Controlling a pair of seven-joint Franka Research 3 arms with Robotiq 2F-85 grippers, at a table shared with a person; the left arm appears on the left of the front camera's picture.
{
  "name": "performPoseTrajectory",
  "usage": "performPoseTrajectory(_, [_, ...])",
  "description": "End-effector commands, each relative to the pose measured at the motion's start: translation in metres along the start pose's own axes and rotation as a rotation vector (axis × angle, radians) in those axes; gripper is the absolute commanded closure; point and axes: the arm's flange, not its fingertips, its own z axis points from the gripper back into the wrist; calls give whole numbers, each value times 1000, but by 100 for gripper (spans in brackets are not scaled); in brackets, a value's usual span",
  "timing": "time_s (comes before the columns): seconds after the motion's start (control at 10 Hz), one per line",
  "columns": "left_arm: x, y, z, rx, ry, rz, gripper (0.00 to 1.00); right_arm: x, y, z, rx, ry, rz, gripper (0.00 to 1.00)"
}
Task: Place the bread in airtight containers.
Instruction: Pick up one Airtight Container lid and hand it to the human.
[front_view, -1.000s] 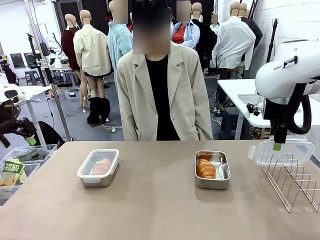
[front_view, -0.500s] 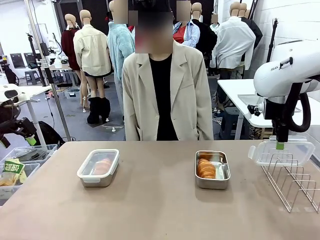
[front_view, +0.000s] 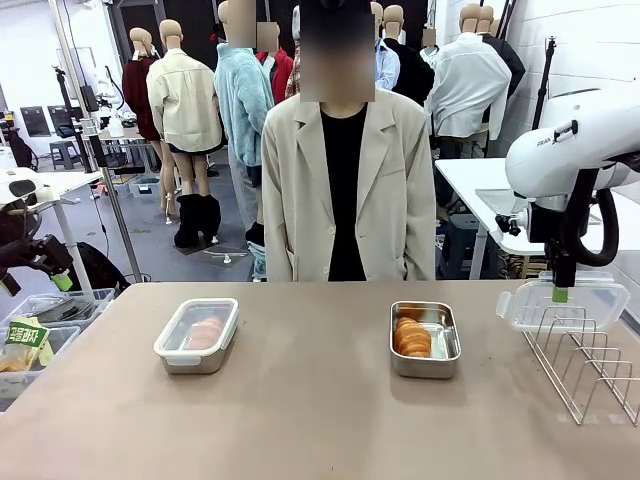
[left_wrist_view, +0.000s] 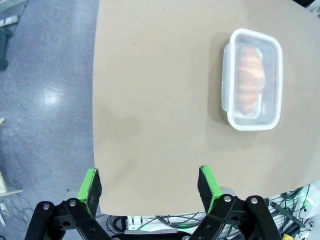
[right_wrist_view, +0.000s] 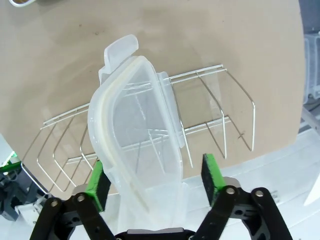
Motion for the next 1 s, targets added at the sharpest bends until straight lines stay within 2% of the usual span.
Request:
performPoseTrajectory(0.0, [-1,0,0,8,-10,15,0,1,-2,5,12,12,-2,59])
performPoseTrajectory(0.2, [-1,0,0,8,-10,15,0,2,2,10,16,16,20,98])
performPoseTrajectory(0.6, [-1,0,0,8,-10,15,0,1,8,16,21,7,45,100])
performPoseTrajectory(0.9, [-1,0,0,8,-10,15,0,-2,19,37,-8,-4,105,100])
